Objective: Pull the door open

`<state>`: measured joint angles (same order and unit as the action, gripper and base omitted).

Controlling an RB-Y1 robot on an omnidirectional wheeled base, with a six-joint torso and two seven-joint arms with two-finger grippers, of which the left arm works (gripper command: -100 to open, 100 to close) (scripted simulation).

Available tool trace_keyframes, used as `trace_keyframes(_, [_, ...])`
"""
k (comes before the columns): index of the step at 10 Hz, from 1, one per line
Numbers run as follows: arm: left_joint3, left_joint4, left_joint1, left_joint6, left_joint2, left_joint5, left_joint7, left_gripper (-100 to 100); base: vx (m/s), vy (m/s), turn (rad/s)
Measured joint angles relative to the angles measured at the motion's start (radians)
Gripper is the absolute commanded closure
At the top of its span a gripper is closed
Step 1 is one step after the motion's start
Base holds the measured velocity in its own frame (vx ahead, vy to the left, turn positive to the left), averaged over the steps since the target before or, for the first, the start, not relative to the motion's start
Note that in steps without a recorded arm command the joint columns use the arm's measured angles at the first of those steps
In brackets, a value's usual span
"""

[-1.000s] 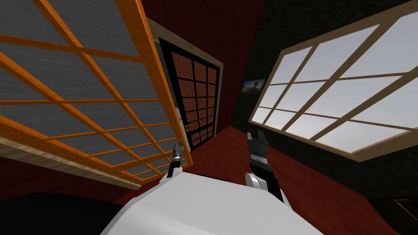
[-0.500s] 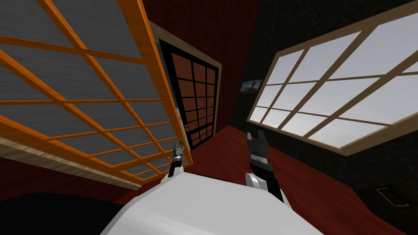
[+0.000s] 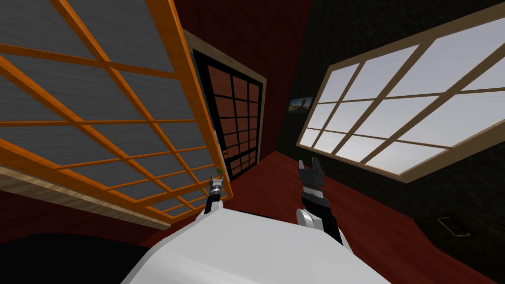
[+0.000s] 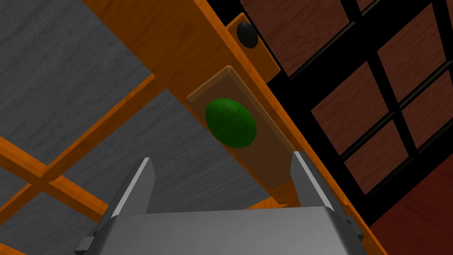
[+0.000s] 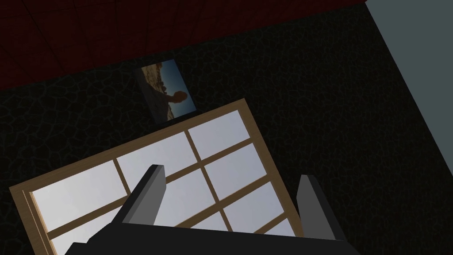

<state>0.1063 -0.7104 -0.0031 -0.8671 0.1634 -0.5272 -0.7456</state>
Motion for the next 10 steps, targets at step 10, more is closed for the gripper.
trace_keyframes(10, [-0.045,-0.027,-0.002,-0.005,-0.022,-0.105,-0.261,-100,-0.053,0.009,-0.045])
